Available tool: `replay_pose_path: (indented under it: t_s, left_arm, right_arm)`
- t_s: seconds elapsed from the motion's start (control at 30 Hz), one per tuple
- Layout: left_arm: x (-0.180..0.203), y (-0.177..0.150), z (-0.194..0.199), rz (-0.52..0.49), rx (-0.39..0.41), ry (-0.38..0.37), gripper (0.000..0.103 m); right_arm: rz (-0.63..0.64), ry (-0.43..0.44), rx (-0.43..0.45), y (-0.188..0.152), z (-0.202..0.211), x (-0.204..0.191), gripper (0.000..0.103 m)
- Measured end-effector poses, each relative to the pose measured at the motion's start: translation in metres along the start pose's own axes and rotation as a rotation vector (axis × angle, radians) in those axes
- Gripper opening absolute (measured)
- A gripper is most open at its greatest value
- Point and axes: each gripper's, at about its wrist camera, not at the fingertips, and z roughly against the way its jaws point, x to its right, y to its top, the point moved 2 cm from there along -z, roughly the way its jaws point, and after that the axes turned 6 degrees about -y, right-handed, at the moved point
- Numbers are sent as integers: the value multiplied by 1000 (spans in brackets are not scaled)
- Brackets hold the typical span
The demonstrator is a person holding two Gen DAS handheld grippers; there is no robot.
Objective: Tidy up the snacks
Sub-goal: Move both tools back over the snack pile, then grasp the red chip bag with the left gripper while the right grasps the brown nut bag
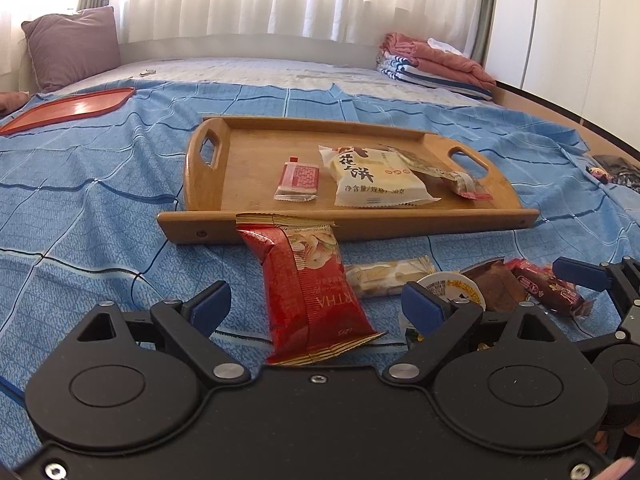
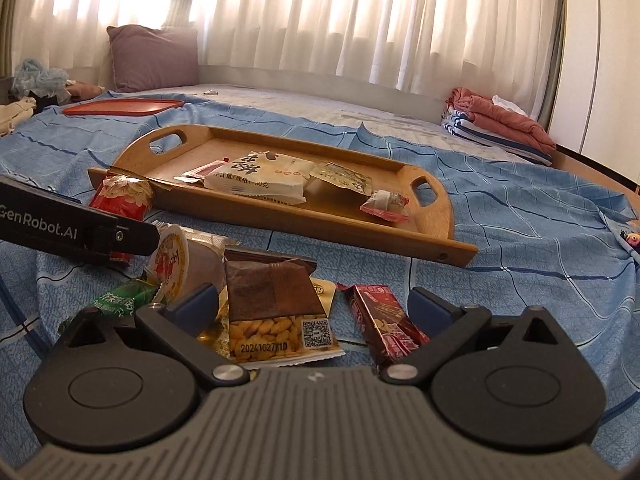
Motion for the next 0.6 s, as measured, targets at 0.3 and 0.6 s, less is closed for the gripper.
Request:
replay_pose_path:
  t_s: [0.3, 0.6]
  left_arm:
    - [-1, -1, -1, 21, -2, -9, 68]
    - [-4, 3, -1, 41, -4, -7, 47]
  right_arm:
    - [7, -8, 16, 3, 3, -1, 103]
    - [21, 29, 10, 7, 3, -8, 85]
